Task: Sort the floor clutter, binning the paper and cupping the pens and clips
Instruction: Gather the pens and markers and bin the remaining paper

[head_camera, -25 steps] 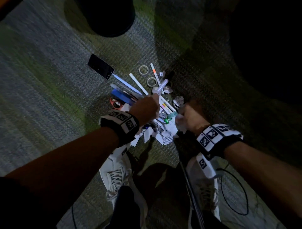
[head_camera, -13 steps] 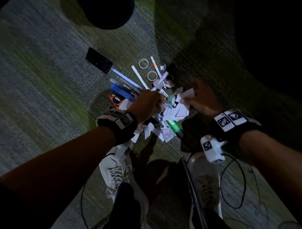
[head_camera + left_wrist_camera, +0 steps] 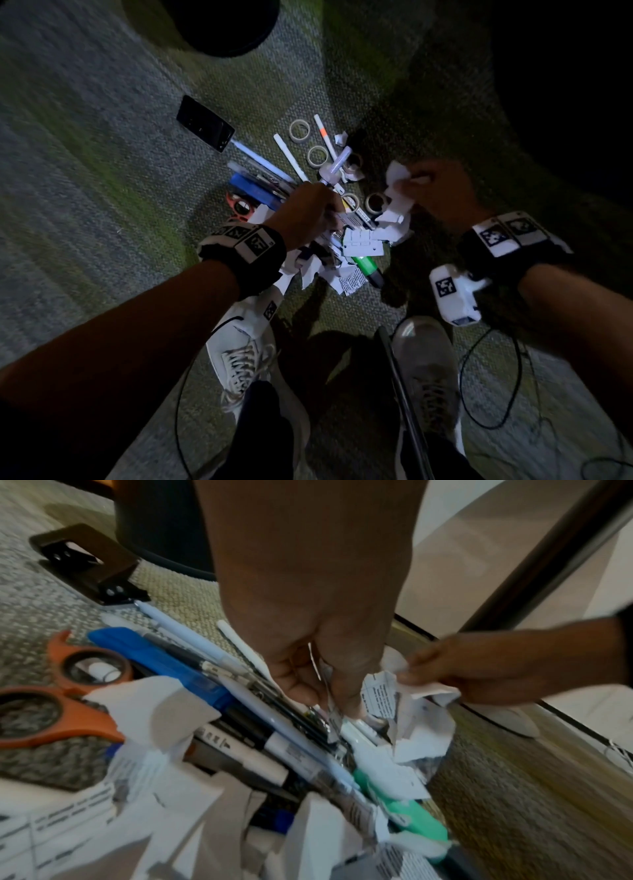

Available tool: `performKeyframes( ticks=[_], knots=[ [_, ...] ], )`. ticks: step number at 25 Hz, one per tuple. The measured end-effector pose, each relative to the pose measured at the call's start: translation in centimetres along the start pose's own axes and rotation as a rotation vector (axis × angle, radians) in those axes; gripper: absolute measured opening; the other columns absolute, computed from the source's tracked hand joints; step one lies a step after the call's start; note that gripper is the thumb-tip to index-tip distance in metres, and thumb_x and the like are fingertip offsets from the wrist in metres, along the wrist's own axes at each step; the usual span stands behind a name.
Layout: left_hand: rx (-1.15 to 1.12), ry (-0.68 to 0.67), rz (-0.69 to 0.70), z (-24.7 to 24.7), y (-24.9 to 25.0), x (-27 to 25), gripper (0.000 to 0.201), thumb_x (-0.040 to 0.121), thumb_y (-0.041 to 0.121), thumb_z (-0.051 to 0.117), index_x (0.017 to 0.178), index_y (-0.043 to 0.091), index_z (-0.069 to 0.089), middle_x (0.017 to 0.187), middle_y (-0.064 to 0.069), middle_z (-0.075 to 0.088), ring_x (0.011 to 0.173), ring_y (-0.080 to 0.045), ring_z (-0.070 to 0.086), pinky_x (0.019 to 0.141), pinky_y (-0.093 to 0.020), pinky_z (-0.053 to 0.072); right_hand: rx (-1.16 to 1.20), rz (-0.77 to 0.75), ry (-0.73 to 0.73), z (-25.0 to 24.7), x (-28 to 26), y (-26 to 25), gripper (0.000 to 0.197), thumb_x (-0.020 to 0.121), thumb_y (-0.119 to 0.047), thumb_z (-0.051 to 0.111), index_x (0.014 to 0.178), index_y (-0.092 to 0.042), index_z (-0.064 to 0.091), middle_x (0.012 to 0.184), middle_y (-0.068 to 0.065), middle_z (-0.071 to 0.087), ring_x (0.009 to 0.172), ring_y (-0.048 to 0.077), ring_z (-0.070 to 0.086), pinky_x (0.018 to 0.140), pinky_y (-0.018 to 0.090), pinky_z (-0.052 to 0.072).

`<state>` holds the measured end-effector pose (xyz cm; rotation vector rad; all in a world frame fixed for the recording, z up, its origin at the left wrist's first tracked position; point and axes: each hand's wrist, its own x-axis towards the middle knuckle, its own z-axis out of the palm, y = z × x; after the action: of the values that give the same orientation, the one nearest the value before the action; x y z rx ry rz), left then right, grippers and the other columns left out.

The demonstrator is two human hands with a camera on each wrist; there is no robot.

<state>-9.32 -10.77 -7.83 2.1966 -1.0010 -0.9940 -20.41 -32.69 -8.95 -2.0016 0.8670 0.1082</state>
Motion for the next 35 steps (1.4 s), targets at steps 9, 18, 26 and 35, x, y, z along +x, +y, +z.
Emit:
performKeyframes(
  ticks=[9, 18, 26, 35],
  knots=[
    [0.021, -0.079, 0.026, 3.4, 1.8, 0.8, 0.04, 0.074, 0.017, 0.079, 0.109, 0.007, 0.064, 0.094, -0.013, 0.065, 0.082, -0.028, 0.061, 0.067, -0.029, 0.042, -0.291, 0.046, -0.085, 2.5, -6.7, 4.3, 0.064, 0.074, -0.049, 0.076, 0.127, -0.019, 0.059, 0.123, 0.008, 0.062, 0.114, 0.027, 0.058, 0.097, 0.04, 0.047],
    [0.162, -0.168, -0.042, 5.7, 1.2, 0.2, 0.043, 0.076, 0.013, 0.078, 0.117, 0.018, 0.067, 0.117, -0.011, 0.069, 0.107, -0.03, 0.066, 0.089, -0.043, 0.053, -0.24, 0.009, -0.191, 5.6, -8.0, 3.4, 0.038, 0.089, -0.005, 0.056, 0.123, -0.021, 0.062, 0.113, 0.0, 0.06, 0.101, 0.017, 0.06, 0.093, 0.021, 0.042],
    [-0.068, 0.08, -0.08, 2.6, -0.4, 0.7, 0.014, 0.081, 0.013, 0.074, 0.068, 0.008, 0.072, 0.064, -0.001, 0.065, 0.054, 0.003, 0.057, 0.061, -0.017, 0.046, 0.305, 0.343, -0.129, 2.6, -6.6, 2.6, 0.025, 0.078, -0.007, 0.078, 0.086, -0.014, 0.056, 0.085, 0.015, 0.058, 0.057, 0.019, 0.054, 0.047, 0.028, 0.047],
    [-0.12, 0.247, -0.107, -2.0, -0.6, 2.8, 0.026, 0.064, 0.031, 0.073, 0.056, 0.015, 0.054, 0.054, -0.007, 0.051, 0.056, -0.016, 0.053, 0.059, -0.032, 0.04, -0.167, 0.121, -0.254, 5.0, -6.7, 3.4, 0.041, 0.083, -0.008, 0.073, 0.121, -0.019, 0.062, 0.101, -0.003, 0.064, 0.097, 0.014, 0.061, 0.079, 0.008, 0.04]
  ],
)
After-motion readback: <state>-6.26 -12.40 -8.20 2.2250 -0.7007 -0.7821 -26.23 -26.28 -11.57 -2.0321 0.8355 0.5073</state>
